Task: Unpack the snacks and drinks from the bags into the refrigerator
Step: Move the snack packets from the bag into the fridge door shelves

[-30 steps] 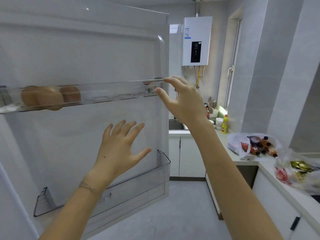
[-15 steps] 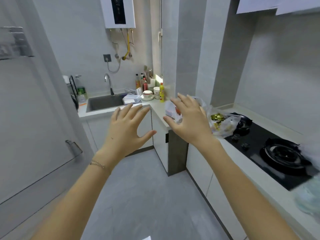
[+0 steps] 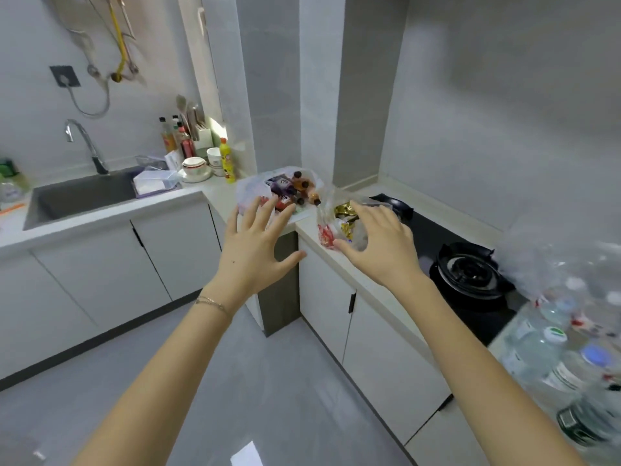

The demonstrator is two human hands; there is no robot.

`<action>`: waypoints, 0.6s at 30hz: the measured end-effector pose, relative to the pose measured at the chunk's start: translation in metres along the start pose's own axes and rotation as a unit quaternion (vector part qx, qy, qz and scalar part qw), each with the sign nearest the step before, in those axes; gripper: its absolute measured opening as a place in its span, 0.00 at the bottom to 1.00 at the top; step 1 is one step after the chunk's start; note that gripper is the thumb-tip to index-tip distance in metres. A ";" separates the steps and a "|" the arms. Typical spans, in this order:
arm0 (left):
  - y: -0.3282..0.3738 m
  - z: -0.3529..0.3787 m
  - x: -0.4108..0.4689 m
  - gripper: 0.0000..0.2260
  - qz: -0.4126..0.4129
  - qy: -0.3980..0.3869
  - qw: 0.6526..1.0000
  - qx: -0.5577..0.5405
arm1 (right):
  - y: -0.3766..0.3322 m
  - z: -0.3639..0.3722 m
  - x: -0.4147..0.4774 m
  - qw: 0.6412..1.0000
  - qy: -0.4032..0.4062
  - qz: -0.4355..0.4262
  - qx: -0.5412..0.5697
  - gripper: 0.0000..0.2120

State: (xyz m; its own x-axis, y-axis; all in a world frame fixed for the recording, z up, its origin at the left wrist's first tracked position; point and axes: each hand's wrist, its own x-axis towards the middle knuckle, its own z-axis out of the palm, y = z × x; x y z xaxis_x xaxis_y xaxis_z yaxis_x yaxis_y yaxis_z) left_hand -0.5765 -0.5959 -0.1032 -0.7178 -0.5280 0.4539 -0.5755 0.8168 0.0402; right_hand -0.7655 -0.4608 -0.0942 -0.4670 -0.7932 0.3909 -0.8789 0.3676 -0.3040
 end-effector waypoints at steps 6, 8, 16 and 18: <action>-0.023 0.065 0.084 0.37 0.035 -0.014 0.999 -0.020 | 0.050 0.044 0.062 0.997 -0.036 0.066 -0.026 0.36; -0.032 0.087 0.112 0.37 0.049 -0.018 0.998 -0.026 | 0.060 0.057 0.083 0.995 -0.041 0.081 -0.032 0.37; -0.057 0.169 0.211 0.36 0.096 -0.060 0.993 -0.028 | 0.099 0.105 0.151 0.987 -0.056 0.138 -0.053 0.37; -0.058 0.190 0.228 0.36 0.101 -0.076 0.991 -0.034 | 0.113 0.117 0.163 0.985 -0.067 0.147 -0.058 0.37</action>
State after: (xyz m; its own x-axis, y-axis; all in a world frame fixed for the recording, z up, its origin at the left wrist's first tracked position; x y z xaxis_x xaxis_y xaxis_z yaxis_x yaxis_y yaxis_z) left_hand -0.7816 -0.8076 -0.1715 -0.8693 -0.3773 0.3193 -0.3907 0.9202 0.0239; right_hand -0.9292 -0.6053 -0.1660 -0.6928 -0.6982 0.1805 -0.7164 0.6377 -0.2831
